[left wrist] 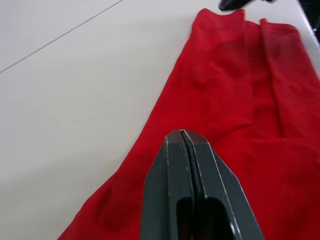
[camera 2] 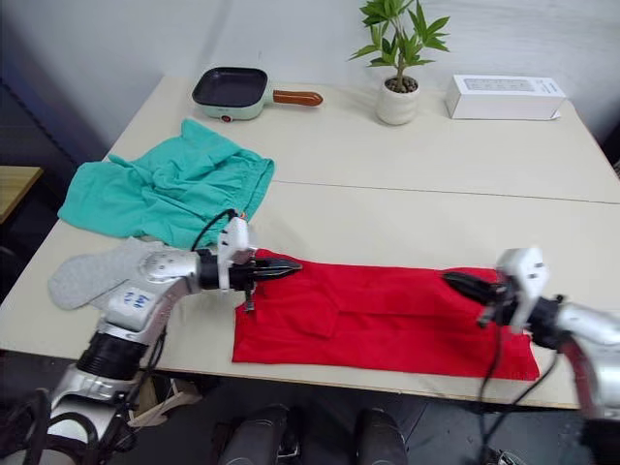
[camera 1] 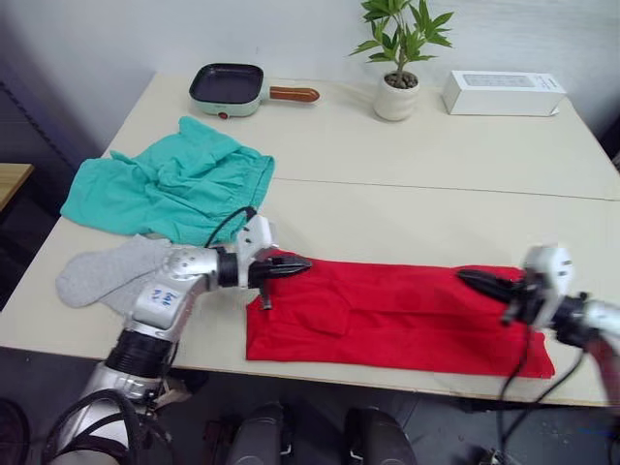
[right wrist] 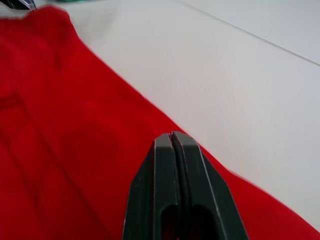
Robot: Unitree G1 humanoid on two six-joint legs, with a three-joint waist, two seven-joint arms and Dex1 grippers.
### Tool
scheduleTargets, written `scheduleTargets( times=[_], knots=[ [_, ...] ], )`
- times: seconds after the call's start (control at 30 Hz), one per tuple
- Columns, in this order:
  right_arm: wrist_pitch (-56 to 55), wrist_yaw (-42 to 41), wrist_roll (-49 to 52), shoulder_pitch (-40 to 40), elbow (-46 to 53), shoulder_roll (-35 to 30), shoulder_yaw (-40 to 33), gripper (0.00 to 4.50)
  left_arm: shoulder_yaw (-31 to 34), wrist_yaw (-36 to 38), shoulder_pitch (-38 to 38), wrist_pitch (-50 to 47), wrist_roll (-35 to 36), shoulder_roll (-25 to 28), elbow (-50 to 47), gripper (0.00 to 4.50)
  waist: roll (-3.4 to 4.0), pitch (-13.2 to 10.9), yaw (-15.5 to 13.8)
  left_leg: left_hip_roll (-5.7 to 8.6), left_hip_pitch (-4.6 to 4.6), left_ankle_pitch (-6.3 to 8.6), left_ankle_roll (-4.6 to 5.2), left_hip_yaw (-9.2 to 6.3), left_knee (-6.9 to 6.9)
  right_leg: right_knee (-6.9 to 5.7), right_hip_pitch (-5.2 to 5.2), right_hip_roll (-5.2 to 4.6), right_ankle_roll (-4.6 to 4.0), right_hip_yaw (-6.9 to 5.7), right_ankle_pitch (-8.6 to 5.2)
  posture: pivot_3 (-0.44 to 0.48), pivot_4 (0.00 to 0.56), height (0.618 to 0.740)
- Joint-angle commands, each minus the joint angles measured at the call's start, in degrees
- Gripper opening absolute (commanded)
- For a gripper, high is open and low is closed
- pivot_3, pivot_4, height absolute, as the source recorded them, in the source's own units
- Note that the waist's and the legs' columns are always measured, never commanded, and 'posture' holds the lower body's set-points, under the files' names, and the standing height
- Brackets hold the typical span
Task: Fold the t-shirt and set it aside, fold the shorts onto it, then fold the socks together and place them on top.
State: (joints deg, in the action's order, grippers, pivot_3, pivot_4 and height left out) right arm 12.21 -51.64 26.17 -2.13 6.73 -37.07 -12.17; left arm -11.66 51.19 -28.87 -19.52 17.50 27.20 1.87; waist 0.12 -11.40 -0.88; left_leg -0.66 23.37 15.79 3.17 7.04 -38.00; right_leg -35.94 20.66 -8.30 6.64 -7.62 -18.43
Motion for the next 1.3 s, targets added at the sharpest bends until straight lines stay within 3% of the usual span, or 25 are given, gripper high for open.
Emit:
scheduleTargets(
  times=[0.03,0.17,0.3,0.53,0.73,0.87,1.0,1.17,1.3],
  knots=[
    [-3.63,7.37,-7.09,1.39,6.14,5.95,7.24,0.04,-0.64,-2.78,3.68,-1.57,-1.38,-0.64,-5.83,0.0,0.0,0.0,0.15,0.0,0.0,0.0,0.0,0.03,0.0,0.0,0.03,-0.03,0.0,0.03,0.0,0.0,0.15,0.74],
    [-6.57,15.57,-14.42,1.26,3.52,11.87,10.84,0.04,0.78,-11.92,6.42,-2.86,-6.61,-2.25,-5.54,0.0,0.0,0.0,0.07,-0.01,-0.04,0.02,-0.03,0.01,0.02,0.07,0.07,-0.1,0.0,0.08,0.0,0.0,0.15,0.74],
    [-7.28,21.92,-17.63,0.03,-2.45,12.43,7.56,0.04,2.42,-19.07,8.34,-5.62,-9.82,-3.47,-4.85,0.0,-0.04,0.03,-0.06,0.02,-0.08,0.16,-0.27,0.0,0.02,0.03,0.06,-0.16,-0.01,0.12,0.0,0.0,0.15,0.74],
    [-11.57,27.34,-16.22,0.72,-16.45,8.43,-4.01,0.04,4.92,-22.62,8.04,-4.16,-11.49,-3.33,-0.01,0.0,-0.28,0.26,-0.1,0.0,-0.19,0.08,-0.14,0.0,0.05,0.0,-0.01,-0.13,-0.01,0.13,0.0,0.0,0.15,0.74],
    [-13.04,29.33,-12.76,-2.12,-27.39,5.76,-12.22,0.04,8.86,-19.15,5.24,4.71,-8.45,-3.51,4.78,0.0,-0.48,0.57,0.22,-0.05,-0.26,0.18,-0.31,0.0,0.07,0.05,-0.07,-0.15,-0.02,0.13,0.0,0.0,0.15,0.74],
    [-14.82,20.86,-4.75,-3.81,-21.29,6.33,-13.51,0.04,12.04,-10.39,3.54,10.27,-0.54,-4.62,1.9,0.0,-0.43,0.53,0.89,-0.06,-0.14,0.16,-0.28,0.0,0.11,0.06,0.05,-0.17,-0.03,0.11,-0.01,0.0,0.15,0.74],
    [-10.48,15.34,0.84,-1.73,-7.18,8.39,-8.7,0.04,8.39,-3.29,3.75,10.73,0.6,-3.62,-2.14,0.0,-0.19,0.46,1.27,-0.06,-0.13,0.06,-0.09,0.06,0.21,0.11,0.06,-0.16,-0.03,0.09,-0.01,0.0,0.15,0.74],
    [-11.83,16.08,-6.85,3.21,-1.59,10.64,0.6,0.04,3.68,-5.13,6.66,11.19,-4.9,-4.7,-0.83,0.0,-0.16,0.48,0.9,-0.05,-0.21,0.03,-0.1,0.05,0.5,0.09,0.04,-0.08,-0.03,0.04,-0.01,0.0,0.15,0.74],
    [-14.71,20.46,-10.28,4.71,-5.22,12.68,-0.4,0.04,2.76,-9.37,9.73,12.31,-9.94,-4.14,0.71,0.0,-0.16,0.47,0.9,0.06,-0.15,-0.01,-0.01,0.07,0.52,0.11,0.07,-0.15,-0.03,0.05,-0.01,0.0,0.15,0.74]
  ],
)
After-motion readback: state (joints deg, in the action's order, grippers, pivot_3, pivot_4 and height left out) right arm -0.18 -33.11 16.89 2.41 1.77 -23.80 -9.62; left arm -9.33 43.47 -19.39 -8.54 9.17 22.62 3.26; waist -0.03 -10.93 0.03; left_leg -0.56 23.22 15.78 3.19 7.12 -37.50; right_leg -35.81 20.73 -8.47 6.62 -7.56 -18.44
